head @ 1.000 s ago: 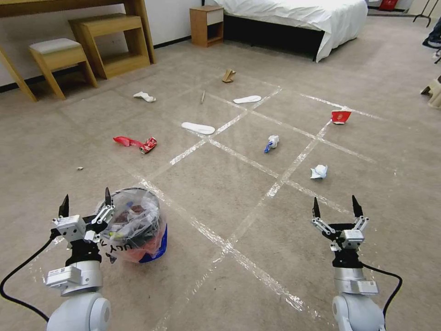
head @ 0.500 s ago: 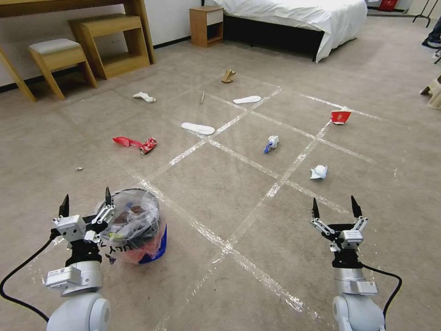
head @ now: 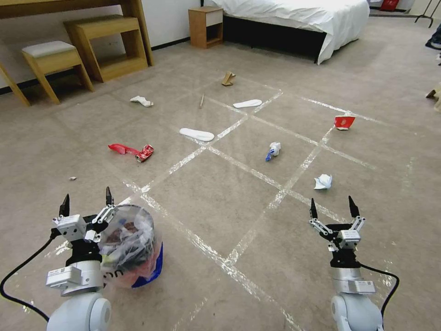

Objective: Pick up the trash bin and place the garbage on the floor into it.

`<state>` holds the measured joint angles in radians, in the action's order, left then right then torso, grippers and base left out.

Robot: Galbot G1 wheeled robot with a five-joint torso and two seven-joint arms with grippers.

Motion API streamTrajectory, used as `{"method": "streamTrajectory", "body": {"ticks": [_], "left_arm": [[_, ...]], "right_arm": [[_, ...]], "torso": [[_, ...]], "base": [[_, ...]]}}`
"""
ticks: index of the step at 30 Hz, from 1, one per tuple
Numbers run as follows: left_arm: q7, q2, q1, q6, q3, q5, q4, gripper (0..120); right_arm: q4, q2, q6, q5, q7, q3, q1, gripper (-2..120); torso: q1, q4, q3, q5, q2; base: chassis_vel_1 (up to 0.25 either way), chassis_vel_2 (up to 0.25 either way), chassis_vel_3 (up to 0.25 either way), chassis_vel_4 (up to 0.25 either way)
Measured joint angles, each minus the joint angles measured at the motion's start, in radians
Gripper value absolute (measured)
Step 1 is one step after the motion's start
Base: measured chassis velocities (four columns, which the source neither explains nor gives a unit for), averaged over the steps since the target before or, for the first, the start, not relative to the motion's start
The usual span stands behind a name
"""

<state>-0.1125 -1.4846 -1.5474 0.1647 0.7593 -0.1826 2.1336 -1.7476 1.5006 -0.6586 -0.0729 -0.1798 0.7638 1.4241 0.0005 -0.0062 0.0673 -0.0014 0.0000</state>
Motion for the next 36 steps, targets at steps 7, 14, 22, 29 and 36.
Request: {"method": "streamTrajectory", "body": {"ticks": [7, 14, 22, 29, 36], "left_arm": [[-0.004, -0.001, 0.002, -0.002, 0.002, 0.001, -0.004, 100], [-0.035, 0.009, -0.016, -0.057, 0.024, 0.025, 0.036, 100], [-0.163, 0.081, -0.05, -0.31, 0.089, -0.046, 0.137, 100], [-0.314, 0.287, -0.093, -0.632, 0.186, -0.375, 0.293, 100], [-0.655, 0.445, -0.096, -0.874, 0.199, -0.888, 0.369, 100]], "right_arm": [[0.012, 0.0, -0.013, 0.014, -0.002, -0.001, -0.006, 100], [0.028, -0.004, -0.018, 0.015, 0.0, 0.002, -0.017, 100], [0.037, -0.02, -0.012, 0.013, 0.014, 0.002, -0.025, 100], [0.033, -0.039, -0.004, 0.013, 0.028, 0.001, -0.027, 100], [0.039, -0.053, -0.012, 0.01, 0.028, 0.011, -0.017, 100]], "torso": [[0.0, -0.0001, 0.0, 0.0001, 0.0], [0.0, 0.0, 0.0, -0.0001, 0.0], [0.0, 0.0001, 0.0, -0.0002, 0.0], [0.0, 0.0, 0.0, 0.0001, 0.0], [0.0, 0.0, 0.0, -0.0002, 0.0]], "base": [[-0.126, 0.119, 0.123, -0.123], [-0.034, 0.037, 0.036, -0.038], [0.0, 0.0, 0.0, 0.0], [0.0, 0.0, 0.0, 0.0], [0.0, 0.0, 0.0, 0.0]]}}
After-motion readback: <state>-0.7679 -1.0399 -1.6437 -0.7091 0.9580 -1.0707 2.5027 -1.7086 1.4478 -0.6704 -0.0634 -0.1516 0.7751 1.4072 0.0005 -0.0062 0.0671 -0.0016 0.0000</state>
